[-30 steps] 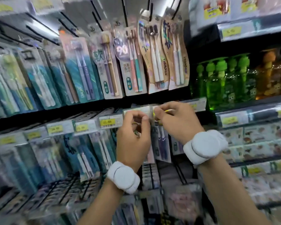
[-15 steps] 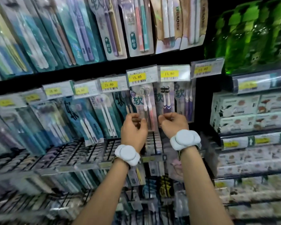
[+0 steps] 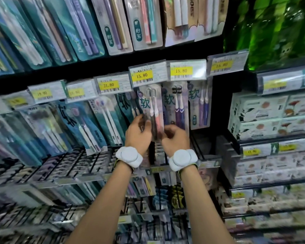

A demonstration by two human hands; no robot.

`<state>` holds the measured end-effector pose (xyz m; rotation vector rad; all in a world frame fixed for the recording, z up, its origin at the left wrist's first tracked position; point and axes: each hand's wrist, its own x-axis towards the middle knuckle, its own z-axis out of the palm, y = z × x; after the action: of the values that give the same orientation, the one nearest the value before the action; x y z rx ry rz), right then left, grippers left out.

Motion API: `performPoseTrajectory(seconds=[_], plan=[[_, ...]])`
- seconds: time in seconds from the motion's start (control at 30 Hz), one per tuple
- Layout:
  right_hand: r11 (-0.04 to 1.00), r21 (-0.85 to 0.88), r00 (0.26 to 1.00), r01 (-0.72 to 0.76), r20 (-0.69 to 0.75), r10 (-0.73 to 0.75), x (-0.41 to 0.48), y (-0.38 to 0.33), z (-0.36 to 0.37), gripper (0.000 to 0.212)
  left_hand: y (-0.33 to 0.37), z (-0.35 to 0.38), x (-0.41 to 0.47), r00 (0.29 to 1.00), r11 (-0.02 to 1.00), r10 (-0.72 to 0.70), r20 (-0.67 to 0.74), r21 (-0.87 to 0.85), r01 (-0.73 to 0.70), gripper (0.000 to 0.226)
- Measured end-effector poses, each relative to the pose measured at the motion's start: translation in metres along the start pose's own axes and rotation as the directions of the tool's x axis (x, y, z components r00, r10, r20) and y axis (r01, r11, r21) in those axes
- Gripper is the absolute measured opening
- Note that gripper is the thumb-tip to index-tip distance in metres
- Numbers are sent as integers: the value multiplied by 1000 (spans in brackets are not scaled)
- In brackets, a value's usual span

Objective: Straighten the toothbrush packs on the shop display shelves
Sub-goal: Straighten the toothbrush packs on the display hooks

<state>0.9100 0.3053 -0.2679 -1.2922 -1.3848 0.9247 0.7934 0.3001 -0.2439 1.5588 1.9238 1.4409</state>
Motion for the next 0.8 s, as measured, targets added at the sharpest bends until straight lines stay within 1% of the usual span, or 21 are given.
performPoseTrajectory(seconds=[0.03, 0.1, 0.2, 0.27, 0.43, 0.5, 0.53, 0.6, 0.7, 0.8], plan=[[1000, -5, 999, 31, 12, -31, -3, 0, 2, 8, -3, 0, 2, 1000, 1000, -8, -2, -12, 8, 40], [996, -29, 996, 87, 33, -86, -11, -3, 7, 19, -7, -3, 2, 1000, 1000, -2, -28, -26, 1, 36], [982, -47, 984, 180, 19, -180, -21, -10, 15, 36, -10, -9, 2, 992, 1000, 14, -122, -21, -17, 31], [977, -40, 978, 210, 17, -209, -24, -13, 19, 38, -12, -14, 1, 986, 1000, 20, -166, 11, -18, 29], [987, 4, 986, 164, 14, -164, -24, -12, 24, 24, -18, -20, 1, 976, 998, 41, -212, -45, -51, 22], [995, 29, 996, 94, 8, -94, -24, -11, 22, 14, -18, -19, -2, 971, 995, 55, -233, -73, -74, 15], [998, 44, 999, 47, -5, -47, -23, -10, 21, 13, -19, -17, -3, 968, 993, 62, -241, -84, -85, 11], [997, 82, 999, -8, -48, 12, -21, -6, 17, 22, -20, -13, -8, 968, 989, 73, -239, -105, -100, 7], [995, 103, 996, 15, -92, -5, -18, -1, 11, 29, -18, -6, -16, 976, 987, 78, -203, -126, -105, 8], [994, 108, 994, 31, -106, -20, -17, 2, 8, 27, -17, -2, -20, 978, 983, 86, -192, -145, -115, 8]])
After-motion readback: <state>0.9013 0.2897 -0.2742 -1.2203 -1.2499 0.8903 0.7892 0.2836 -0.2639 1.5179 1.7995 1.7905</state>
